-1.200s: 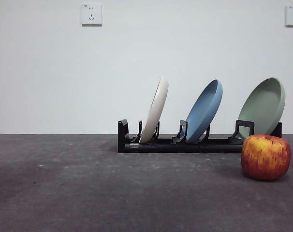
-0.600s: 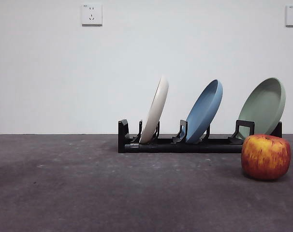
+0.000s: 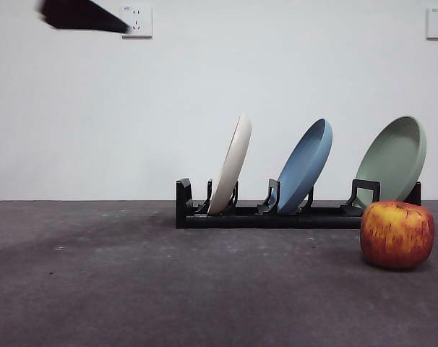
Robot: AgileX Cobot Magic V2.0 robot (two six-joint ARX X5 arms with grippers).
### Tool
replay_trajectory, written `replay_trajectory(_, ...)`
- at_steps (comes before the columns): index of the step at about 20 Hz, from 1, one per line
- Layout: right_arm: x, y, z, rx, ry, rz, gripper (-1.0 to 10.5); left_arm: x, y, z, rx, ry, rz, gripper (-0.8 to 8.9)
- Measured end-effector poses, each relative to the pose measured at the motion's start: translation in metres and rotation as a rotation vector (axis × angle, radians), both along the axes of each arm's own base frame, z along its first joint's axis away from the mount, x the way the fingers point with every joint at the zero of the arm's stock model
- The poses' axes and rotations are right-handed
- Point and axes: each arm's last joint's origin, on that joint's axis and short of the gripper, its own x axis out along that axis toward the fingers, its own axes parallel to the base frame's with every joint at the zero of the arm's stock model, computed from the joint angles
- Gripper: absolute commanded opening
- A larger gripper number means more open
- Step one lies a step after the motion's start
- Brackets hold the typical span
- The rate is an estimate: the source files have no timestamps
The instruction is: Take the yellow plate from the plate rack,put the plate on the table,take the apple from the table,put the apple in the plate
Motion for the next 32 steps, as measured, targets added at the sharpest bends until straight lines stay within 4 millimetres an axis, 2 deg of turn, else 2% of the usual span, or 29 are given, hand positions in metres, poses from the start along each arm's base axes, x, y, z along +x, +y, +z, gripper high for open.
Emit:
replay_trajectory(3, 0.002, 0.0, -0.001, 0.0, 0.009, -0.001, 6.3, 0.045, -0.033, -0.007, 0.02, 0.015, -0.015, 5.3)
replay_trajectory(7, 0.002, 0.0, -0.001, 0.005, 0.013, -0.006, 6.3, 0.094, -0.071, -0.016, 0.045, 0.017, -0.008, 5.3)
replay_trajectory(11, 0.002, 0.0, -0.001, 0.009, 0.017, -0.011, 6.3, 0.129, -0.1, -0.026, 0.068, -0.01, 0.034, 5.3)
replay_trajectory(14, 0.002, 0.0, -0.001, 0.011, 0.019, -0.013, 6.3, 0.145, -0.113, -0.052, 0.1, 0.005, 0.059, 5.3)
replay_trajectory(17, 0.002, 0.0, -0.001, 0.015, 0.022, -0.017, 6.3, 0.155, -0.12, -0.08, 0.134, 0.05, 0.068, 5.3)
replay_trajectory(19, 0.002, 0.0, -0.001, 0.015, 0.022, -0.018, 6.3, 0.157, -0.123, -0.09, 0.151, 0.066, 0.078, 5.25)
replay_trajectory(25, 0.002, 0.0, -0.001, 0.019, 0.026, -0.023, 6.3, 0.154, -0.13, -0.094, 0.174, 0.082, 0.082, 1.49)
replay_trajectory(28, 0.002, 0.0, -0.001, 0.021, 0.027, -0.026, 6.3, 0.154, -0.13, -0.102, 0.188, 0.114, 0.07, -0.04)
replay_trajectory(32, 0.002, 0.0, -0.001, 0.022, 0.027, -0.026, 6.3, 0.153, -0.131, -0.102, 0.161, 0.129, 0.028, -0.08)
